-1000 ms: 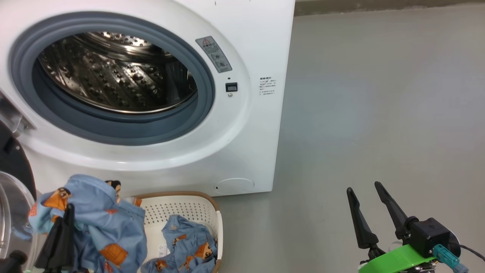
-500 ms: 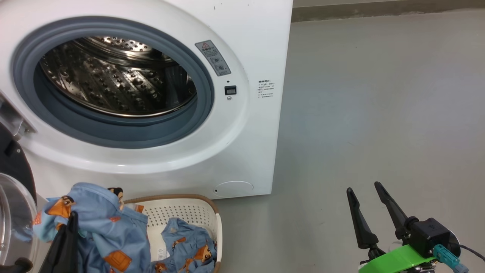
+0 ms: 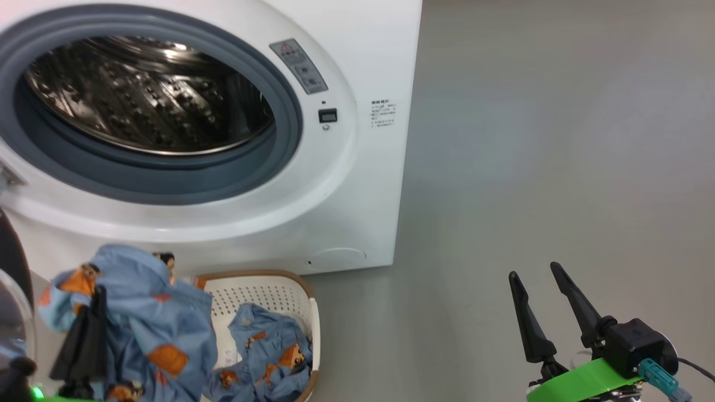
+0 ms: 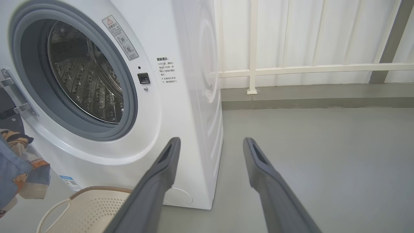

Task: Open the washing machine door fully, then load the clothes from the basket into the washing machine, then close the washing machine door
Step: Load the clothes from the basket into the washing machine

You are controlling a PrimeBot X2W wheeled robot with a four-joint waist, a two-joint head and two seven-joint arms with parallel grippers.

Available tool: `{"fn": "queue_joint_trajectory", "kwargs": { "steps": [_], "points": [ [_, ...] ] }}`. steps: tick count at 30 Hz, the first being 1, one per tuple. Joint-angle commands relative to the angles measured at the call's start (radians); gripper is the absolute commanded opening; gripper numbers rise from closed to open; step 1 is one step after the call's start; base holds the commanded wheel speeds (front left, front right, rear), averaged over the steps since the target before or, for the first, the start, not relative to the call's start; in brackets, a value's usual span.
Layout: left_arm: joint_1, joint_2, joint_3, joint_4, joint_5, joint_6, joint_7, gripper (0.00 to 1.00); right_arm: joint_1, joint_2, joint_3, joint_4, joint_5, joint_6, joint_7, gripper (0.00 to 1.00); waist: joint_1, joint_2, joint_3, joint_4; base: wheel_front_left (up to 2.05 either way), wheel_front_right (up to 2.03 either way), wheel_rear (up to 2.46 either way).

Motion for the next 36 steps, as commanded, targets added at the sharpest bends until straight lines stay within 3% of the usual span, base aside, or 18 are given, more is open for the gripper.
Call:
{"fn": "queue_joint_trajectory", "kwargs": {
  "steps": [1,17,36],
  "points": [
    [-0.056,0.039,0.041,-0.021,-0.007,0.005,-0.010,0.00,-0.009,-0.003,0.031,-0.031,-0.018,0.006,-0.005,1.00,0.0000,0.0000,0.033,-0.014,0.00,0.00,0.00],
    [-0.336,0.176,0.037,0.013,-0.073,0.005,-0.010,0.00,-0.060,-0.003,0.060,-0.087,-0.021,0.006,-0.005,1.00,0.0000,0.0000,0.217,-0.091,0.00,0.00,0.00],
    [-0.691,0.342,-0.040,0.142,-0.154,0.005,-0.010,0.00,-0.105,-0.003,0.096,-0.146,0.011,0.006,-0.005,1.00,0.0000,0.0000,0.402,-0.153,0.00,0.00,0.00]
  ]
}}
